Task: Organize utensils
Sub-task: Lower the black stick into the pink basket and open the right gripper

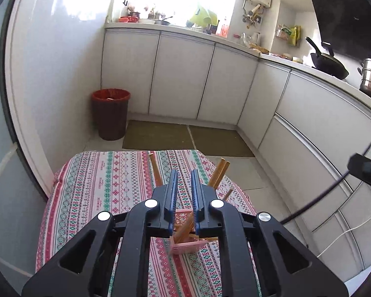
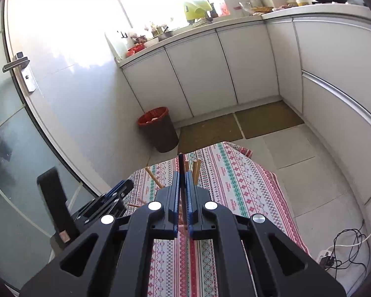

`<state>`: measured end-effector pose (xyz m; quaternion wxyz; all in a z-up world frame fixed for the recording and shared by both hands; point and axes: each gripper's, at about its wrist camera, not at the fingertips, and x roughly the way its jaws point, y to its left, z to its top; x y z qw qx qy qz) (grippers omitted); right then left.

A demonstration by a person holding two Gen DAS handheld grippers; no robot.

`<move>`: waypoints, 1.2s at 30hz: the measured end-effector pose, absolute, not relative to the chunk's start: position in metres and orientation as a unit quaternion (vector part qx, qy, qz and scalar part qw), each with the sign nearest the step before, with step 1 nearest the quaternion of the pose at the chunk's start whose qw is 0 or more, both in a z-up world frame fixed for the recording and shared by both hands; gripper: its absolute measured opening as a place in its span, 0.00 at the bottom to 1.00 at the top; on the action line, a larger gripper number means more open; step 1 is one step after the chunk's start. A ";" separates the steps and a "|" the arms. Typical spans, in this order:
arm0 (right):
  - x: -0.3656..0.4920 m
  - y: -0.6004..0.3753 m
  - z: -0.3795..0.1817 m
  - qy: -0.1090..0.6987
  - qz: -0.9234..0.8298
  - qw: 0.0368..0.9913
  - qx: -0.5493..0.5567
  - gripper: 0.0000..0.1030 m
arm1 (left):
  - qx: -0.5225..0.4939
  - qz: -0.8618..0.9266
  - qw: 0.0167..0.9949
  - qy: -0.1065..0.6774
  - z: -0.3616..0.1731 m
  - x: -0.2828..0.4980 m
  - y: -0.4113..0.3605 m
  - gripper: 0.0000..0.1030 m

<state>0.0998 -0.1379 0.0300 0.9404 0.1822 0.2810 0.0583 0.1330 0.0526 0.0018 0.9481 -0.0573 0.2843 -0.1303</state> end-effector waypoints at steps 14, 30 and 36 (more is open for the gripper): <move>0.117 -0.094 0.046 0.268 0.063 0.949 0.153 0.05 | -0.125 -0.105 0.946 0.279 -0.008 0.116 0.110 0.13; 0.176 -0.060 -0.012 0.289 0.036 0.951 0.102 0.08 | -0.143 -0.100 0.944 0.280 -0.011 0.118 0.132 0.17; 0.155 -0.066 0.007 0.266 0.018 0.960 0.087 0.26 | -0.127 -0.097 0.950 0.267 0.006 0.107 0.119 0.23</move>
